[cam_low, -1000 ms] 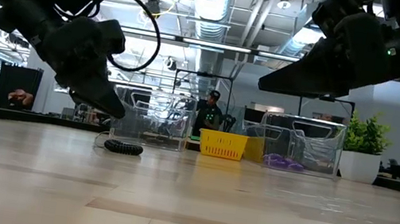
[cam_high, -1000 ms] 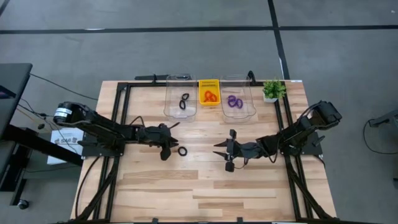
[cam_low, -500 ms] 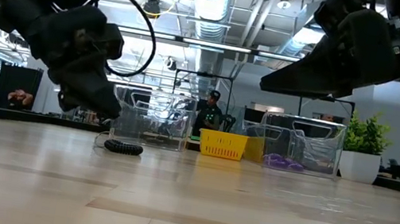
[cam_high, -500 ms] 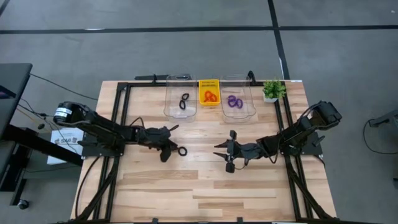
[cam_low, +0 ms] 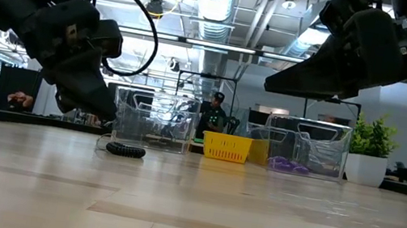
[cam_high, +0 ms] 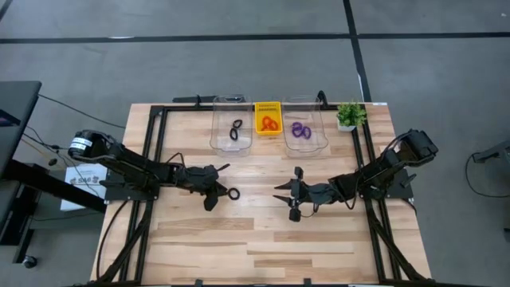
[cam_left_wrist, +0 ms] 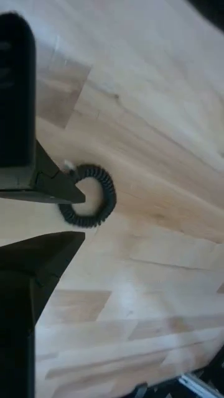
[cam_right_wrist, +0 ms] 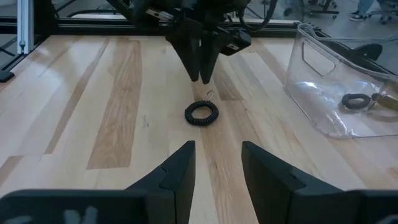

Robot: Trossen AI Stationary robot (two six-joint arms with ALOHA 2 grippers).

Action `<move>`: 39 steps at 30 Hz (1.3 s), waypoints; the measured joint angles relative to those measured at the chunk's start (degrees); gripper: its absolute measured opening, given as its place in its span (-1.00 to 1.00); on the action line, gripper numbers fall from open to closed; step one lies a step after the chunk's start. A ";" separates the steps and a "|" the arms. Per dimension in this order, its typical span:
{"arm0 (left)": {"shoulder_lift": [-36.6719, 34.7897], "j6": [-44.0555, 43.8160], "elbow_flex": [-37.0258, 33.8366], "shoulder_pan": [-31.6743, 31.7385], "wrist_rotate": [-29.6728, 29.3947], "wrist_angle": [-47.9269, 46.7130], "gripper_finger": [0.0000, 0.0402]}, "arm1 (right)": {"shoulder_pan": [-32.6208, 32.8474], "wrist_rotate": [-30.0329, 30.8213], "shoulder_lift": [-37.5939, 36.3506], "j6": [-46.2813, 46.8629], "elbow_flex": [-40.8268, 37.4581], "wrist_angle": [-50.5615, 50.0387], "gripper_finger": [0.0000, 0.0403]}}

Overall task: Sort spring keychains
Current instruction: Put the black spring keychain into the left transparent bin

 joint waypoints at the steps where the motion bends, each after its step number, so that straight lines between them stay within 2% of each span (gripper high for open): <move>1: 0.00 0.57 0.00 0.00 -0.64 0.00 -0.60 | 0.00 0.00 0.00 -0.01 0.00 0.00 -0.40; 5: 0.00 1.11 0.00 0.07 -2.77 -0.04 -0.60 | 0.00 0.00 0.00 0.00 -0.01 0.00 -0.40; 13: -0.03 0.91 -0.18 0.07 -2.91 -0.33 -0.57 | -0.01 0.00 0.00 -0.02 -0.01 0.00 -0.40; 22: -0.04 0.03 -4.11 0.07 -4.89 -0.07 -0.49 | 0.00 0.02 0.00 -0.02 -0.02 -0.01 -0.40; 33: -0.04 -0.65 -4.26 0.07 -5.51 1.96 -0.46 | 0.00 0.02 0.00 -0.02 0.00 0.00 -0.40; 39: -0.04 2.68 -4.26 0.06 -8.34 2.56 -0.46 | 0.00 0.02 0.00 -0.02 0.00 0.00 -0.40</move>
